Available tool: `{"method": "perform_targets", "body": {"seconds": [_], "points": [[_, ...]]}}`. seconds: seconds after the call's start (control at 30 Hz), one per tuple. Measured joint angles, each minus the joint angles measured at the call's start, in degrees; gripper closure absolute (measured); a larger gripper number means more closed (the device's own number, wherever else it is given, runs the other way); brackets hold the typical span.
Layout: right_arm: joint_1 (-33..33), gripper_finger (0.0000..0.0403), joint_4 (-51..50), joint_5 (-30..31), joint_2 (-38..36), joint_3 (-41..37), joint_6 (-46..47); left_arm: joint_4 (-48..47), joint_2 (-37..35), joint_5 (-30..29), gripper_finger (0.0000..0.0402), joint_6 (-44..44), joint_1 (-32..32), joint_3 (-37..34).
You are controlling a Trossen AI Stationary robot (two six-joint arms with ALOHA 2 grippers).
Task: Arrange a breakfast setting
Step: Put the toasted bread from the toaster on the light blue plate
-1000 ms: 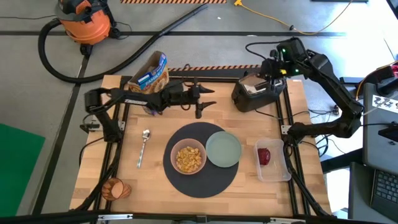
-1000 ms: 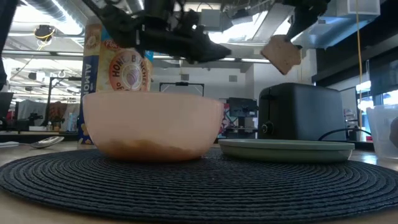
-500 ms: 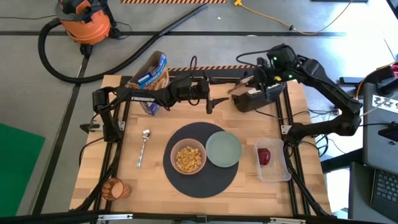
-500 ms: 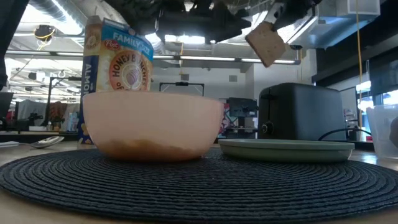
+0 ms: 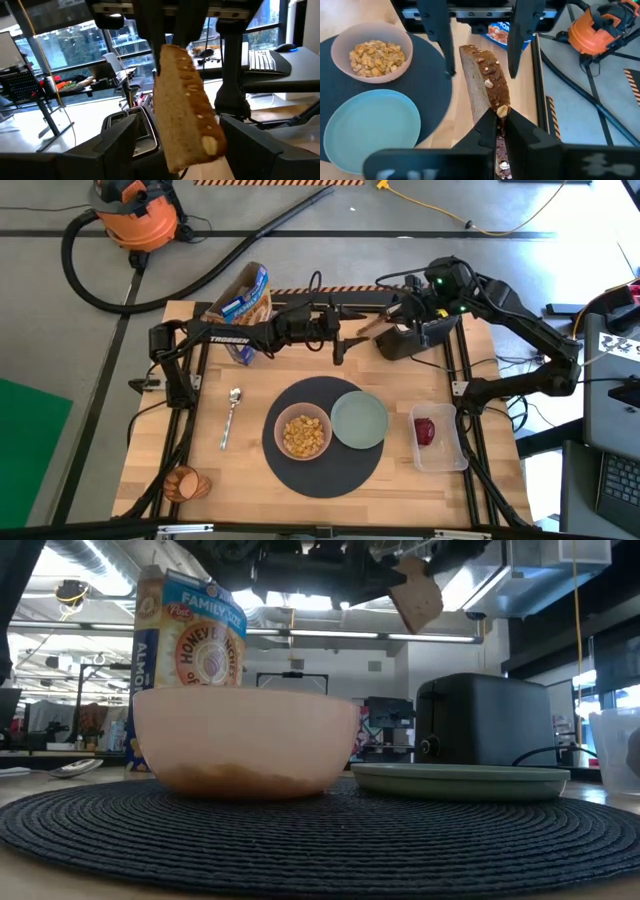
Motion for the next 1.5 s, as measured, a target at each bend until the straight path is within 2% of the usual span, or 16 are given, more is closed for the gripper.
{"method": "perform_targets", "body": {"seconds": [0.27,0.4,0.57,0.7,0.83,0.97,1.03,1.13,1.27,1.4,1.5], "points": [[2.93,0.0386,1.54,0.24,0.0,0.0,3.47,0.16,0.0,-0.89,0.024,-1.09,0.05,0.01],[3.55,0.0383,3.51,2.61,0.0,0.0,6.55,-0.07,0.0,-0.43,0.0294,-1.99,0.0,0.02],[3.44,0.0344,3.85,4.96,0.0,0.0,8.91,-2.11,0.0,0.85,0.0349,-4.07,0.02,0.01],[3.44,0.0302,3.8,5.43,0.0,0.0,9.43,-2.98,0.0,0.86,0.0378,-4.28,0.07,0.01],[3.41,0.027,4.99,7.88,-0.01,0.0,14.28,-4.9,0.0,1.68,0.0388,-5.94,0.07,0.04],[3.37,0.0257,4.77,11.86,-1.4,0.0,17.9,-13.51,0.0,6.28,0.0383,-7.85,-0.23,0.04],[3.37,0.0257,4.07,12.01,-2.21,-0.36,18.64,-18.91,0.0,6.76,0.0381,-6.95,-0.88,0.04],[3.37,0.0259,5.93,11.77,-4.26,-4.45,19.65,-27.26,0.0,6.64,0.038,-1.45,-2.79,0.02],[3.37,0.0262,13.59,11.64,-7.61,-12.58,21.83,-33.56,1.37,5.13,0.0379,10.78,-6.91,0.04],[3.42,0.0262,21.91,11.57,-9.74,-20.05,23.93,-34.3,4.26,1.86,0.0379,17.36,-10.19,-0.03],[3.85,0.0263,24.44,11.66,-10.18,-22.69,25.75,-32.5,5.67,-0.24,0.0378,18.2,-11.6,-0.03]]}}
